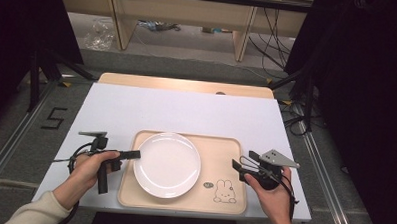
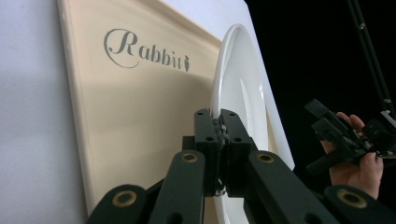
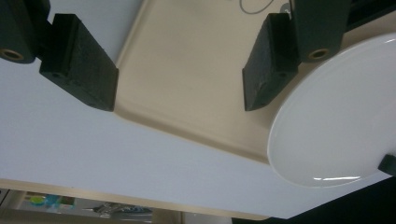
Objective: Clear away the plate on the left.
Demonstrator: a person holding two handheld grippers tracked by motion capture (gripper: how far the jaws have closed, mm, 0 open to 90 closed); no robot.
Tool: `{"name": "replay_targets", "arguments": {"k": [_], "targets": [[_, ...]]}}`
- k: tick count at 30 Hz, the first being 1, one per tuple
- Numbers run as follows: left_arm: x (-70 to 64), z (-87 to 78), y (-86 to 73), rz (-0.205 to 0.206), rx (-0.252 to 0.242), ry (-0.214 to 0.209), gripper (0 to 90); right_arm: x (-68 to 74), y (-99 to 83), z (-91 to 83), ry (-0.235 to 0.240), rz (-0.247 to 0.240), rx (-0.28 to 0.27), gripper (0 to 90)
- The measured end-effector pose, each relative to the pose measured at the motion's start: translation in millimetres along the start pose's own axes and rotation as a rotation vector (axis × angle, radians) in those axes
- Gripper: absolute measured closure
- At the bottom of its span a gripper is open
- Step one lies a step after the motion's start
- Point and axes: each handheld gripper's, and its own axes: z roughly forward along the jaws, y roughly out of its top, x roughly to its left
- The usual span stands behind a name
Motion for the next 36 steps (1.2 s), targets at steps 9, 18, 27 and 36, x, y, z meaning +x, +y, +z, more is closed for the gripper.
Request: {"name": "replay_targets", "arguments": {"k": [9, 18, 27, 36], "targets": [[1.3, 5.9, -2.3, -0.003, 0.013, 0.016, 86.5, -0.1, 0.5, -1.8, -0.007, -0.004, 0.022, 27.9], [2.9, 6.6, -1.9, 0.002, 0.017, 0.036, 86.0, -0.2, 0.4, -2.0, -0.007, -0.002, 0.025, 27.7], [0.1, -1.0, 4.7, 0.176, -0.008, 0.117, 70.4, -0.7, 0.1, -1.8, -0.005, -0.004, 0.025, 27.1], [-2.6, -24.2, 13.6, 0.355, -0.102, 0.182, 48.3, -2.0, -0.5, -0.1, 0.003, -0.012, 0.005, 26.6]]}}
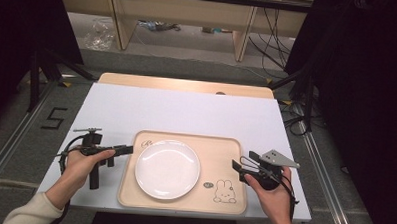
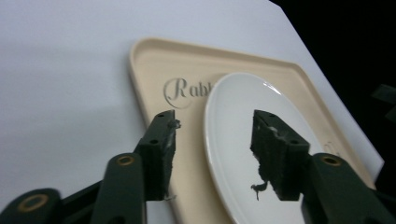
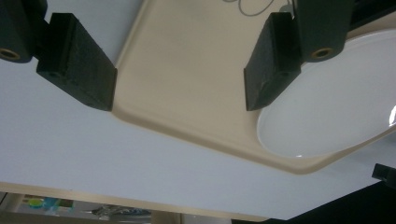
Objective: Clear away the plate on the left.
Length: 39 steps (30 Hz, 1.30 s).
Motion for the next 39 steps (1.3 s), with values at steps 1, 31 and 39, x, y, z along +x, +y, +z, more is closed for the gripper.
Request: {"name": "replay_targets", "arguments": {"k": [1, 31, 39], "targets": [[0.4, -2.5, 1.2, 0.015, -0.007, 0.008, 46.3, -0.1, 0.0, 0.0, 0.0, -0.001, 0.0, 26.5], [15.8, -94.1, -18.2, 0.247, -0.309, 0.125, 30.8, 0.1, -0.2, -0.2, 0.011, 0.006, 0.022, 26.1], [0.9, -92.8, -20.1, 0.396, -0.353, 0.051, 29.2, 0.6, -0.8, 2.9, 0.014, 0.006, 0.005, 26.1]]}}
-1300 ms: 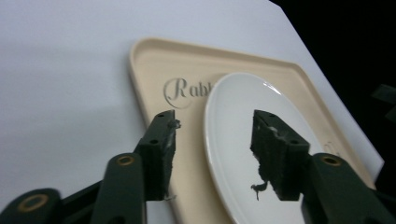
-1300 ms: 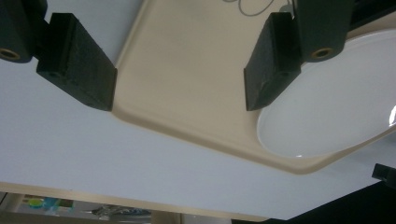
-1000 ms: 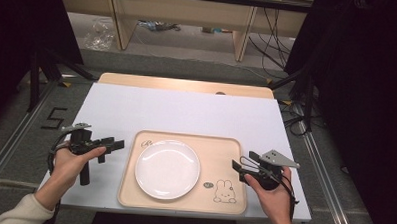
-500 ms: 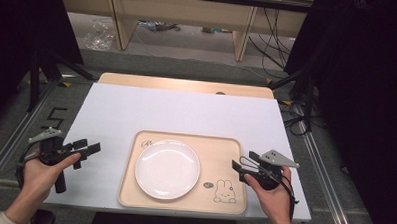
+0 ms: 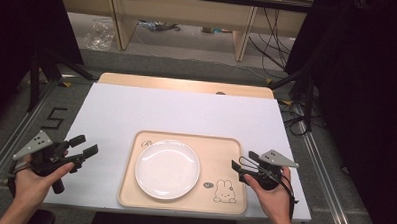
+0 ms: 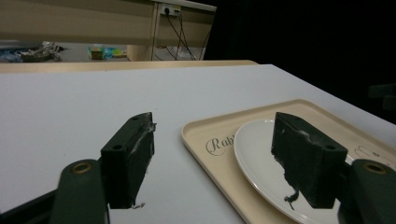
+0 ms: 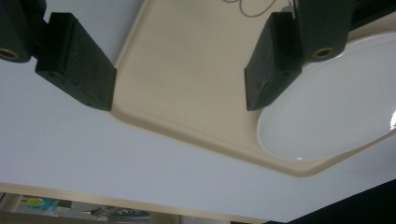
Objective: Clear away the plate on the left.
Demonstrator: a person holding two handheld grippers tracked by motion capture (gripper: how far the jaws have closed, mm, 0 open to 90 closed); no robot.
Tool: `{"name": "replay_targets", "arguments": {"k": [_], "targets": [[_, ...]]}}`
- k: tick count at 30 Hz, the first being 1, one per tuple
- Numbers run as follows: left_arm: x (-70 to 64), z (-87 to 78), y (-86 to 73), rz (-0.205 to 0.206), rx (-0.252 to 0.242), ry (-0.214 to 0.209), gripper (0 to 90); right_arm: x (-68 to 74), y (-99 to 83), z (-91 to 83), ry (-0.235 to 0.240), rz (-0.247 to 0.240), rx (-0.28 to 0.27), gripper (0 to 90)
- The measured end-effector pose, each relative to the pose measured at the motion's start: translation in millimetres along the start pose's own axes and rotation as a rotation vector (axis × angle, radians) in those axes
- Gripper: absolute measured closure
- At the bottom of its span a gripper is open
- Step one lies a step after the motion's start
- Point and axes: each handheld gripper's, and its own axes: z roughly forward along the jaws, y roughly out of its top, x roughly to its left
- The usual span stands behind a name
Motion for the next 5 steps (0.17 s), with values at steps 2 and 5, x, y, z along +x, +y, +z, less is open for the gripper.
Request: {"name": "replay_targets", "arguments": {"k": [2, 5], "targets": [[-1.1, 0.9, -0.1, 0.007, 0.008, 0.001, 27.9, -0.2, 0.0, -0.2, 0.004, 0.004, 0.001, 26.1], [0.2, 2.0, -1.5, -0.001, 0.023, 0.008, 26.8, -0.4, -0.1, -0.2, 0.006, 0.005, 0.001, 26.1]]}}
